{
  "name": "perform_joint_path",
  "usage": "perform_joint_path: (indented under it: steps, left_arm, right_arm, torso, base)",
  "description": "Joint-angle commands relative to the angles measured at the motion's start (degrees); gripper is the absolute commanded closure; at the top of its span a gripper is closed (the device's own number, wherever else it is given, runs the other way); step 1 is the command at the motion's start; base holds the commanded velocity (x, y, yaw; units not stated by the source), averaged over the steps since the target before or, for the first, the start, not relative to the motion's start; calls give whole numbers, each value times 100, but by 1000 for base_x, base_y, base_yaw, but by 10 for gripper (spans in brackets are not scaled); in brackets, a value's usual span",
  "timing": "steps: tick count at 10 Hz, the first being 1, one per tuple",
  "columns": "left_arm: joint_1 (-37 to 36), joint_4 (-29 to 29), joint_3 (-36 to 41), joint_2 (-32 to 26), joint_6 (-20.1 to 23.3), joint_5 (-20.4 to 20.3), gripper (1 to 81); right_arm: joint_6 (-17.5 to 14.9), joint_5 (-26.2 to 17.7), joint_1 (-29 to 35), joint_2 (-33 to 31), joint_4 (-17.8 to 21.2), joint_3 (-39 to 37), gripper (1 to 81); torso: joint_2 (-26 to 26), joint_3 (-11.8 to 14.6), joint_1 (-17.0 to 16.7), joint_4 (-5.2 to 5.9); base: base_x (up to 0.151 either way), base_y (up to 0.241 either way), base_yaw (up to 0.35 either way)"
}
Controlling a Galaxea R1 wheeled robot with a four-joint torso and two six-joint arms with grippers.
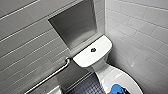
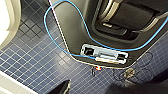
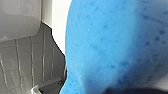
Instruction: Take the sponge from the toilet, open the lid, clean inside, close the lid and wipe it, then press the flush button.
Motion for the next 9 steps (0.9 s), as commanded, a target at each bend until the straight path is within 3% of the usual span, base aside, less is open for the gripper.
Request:
perform_joint_path:
  steps: [1,4,6,8,9]
  left_arm:
    - [145,-59,-41,-108,8,502,10]
    - [145,-59,-41,-109,-1,502,10]
    - [145,-59,-41,-99,8,502,10]
    - [145,-51,-41,-91,8,502,10]
    - [145,-51,-41,-82,8,502,10]
  right_arm:
    - [-12,-437,241,292,-89,-641,811]
    - [-13,-649,-250,541,-238,-1145,811]
    - [-13,-394,-566,188,-520,-529,811]
    - [-3,1207,-699,-702,-1457,1697,811]
    - [-29,1587,-803,-960,-1470,2381,811]
  torso:
    - [0,-2,0,0]
    - [0,0,0,0]
    - [0,0,0,0]
    - [0,0,0,0]
    - [0,2,0,0]
  base:
    - [0,0,0]
    - [0,0,0]
    - [0,0,0]
    - [0,0,0]
    - [0,0,0]
